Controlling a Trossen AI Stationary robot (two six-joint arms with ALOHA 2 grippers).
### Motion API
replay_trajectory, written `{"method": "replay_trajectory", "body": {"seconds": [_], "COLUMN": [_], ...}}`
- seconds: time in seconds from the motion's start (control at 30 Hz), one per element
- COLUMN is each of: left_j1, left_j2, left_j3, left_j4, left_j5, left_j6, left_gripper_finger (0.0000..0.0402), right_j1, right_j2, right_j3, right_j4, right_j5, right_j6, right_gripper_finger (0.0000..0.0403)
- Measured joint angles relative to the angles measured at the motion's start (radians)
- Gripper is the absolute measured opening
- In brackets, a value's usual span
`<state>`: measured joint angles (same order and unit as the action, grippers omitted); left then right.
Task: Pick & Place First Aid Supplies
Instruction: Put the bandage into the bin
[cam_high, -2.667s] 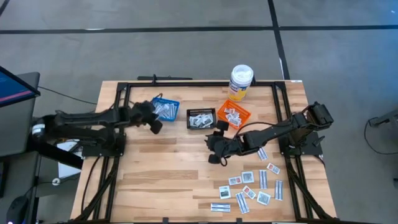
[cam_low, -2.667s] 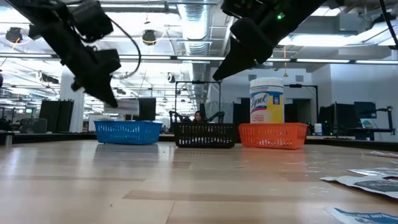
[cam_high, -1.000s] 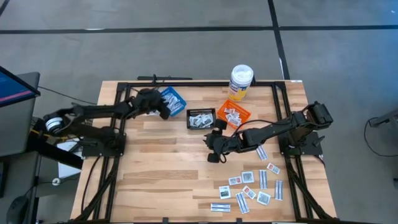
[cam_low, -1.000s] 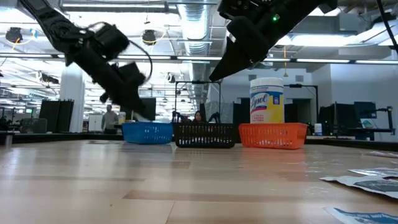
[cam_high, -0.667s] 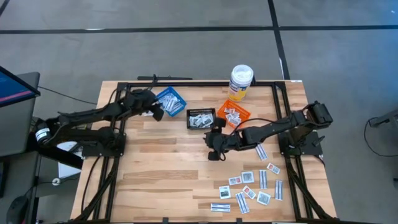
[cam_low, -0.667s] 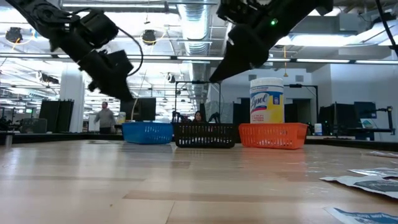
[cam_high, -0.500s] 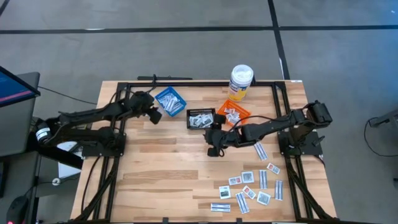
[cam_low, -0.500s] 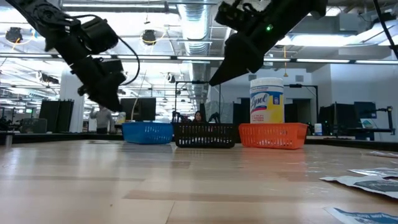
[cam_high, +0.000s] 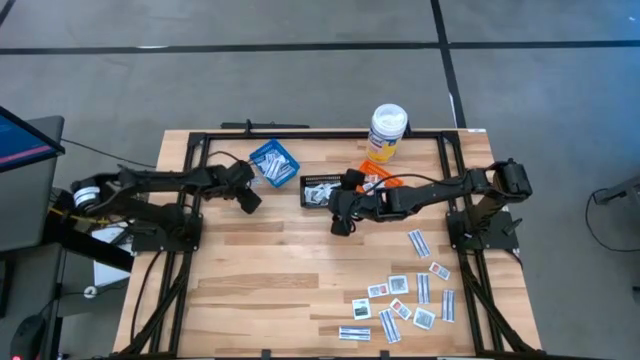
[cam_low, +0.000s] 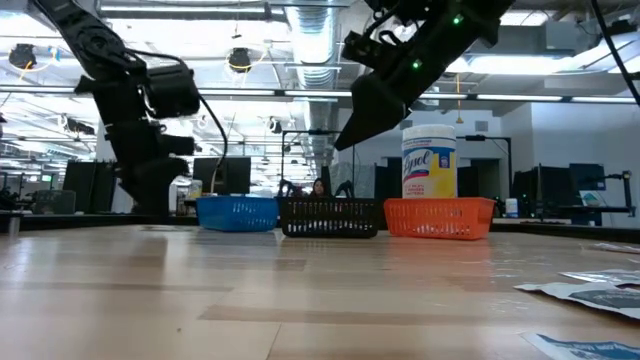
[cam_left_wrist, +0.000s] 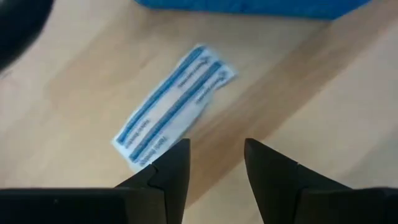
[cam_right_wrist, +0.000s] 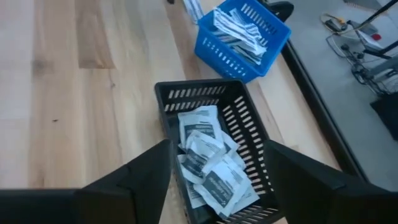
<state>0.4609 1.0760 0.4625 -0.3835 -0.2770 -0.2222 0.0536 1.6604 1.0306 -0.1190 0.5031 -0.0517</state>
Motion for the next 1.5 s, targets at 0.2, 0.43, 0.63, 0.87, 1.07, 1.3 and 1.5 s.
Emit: {"method": "replay_trajectory", "body": {"seconds": [0.2, 0.43, 0.63, 0.87, 1.07, 1.3, 1.5], "left_j1": [-0.016, -0.011, 0.032, 0.068, 0.016, -0.120, -0.194], "left_j2": [0.092, 0.103, 0.106, 0.145, 0.097, -0.056, -0.157], "left_j3": [0.000, 0.000, -0.001, 0.004, -0.003, -0.003, -0.002], "left_j4": [0.007, 0.043, 0.063, 0.069, 0.057, 0.064, 0.068], "left_j5": [-0.155, -0.168, -0.153, -0.084, -0.080, -0.154, -0.187], "left_j6": [-0.045, 0.018, 0.034, 0.031, 0.012, -0.021, -0.005], "left_gripper_finger": [0.0154, 0.0154, 0.0135, 0.0072, 0.0007, 0.0004, 0.0005], "right_j1": [0.000, 0.001, 0.001, 0.006, 0.006, 0.005, 0.005], "right_j2": [0.000, 0.000, 0.000, 0.000, 0.000, 0.000, 0.000], "right_j3": [0.000, 0.000, 0.000, 0.000, 0.000, 0.000, 0.000], "right_j4": [0.015, 0.057, 0.056, 0.057, 0.057, 0.067, 0.075], "right_j5": [-0.012, -0.039, -0.039, -0.039, -0.039, -0.039, -0.039], "right_j6": [0.000, 0.000, 0.000, 0.000, 0.000, 0.000, -0.001], "right_gripper_finger": [0.0242, 0.0240, 0.0240, 0.0240, 0.0240, 0.0240, 0.0240]}}
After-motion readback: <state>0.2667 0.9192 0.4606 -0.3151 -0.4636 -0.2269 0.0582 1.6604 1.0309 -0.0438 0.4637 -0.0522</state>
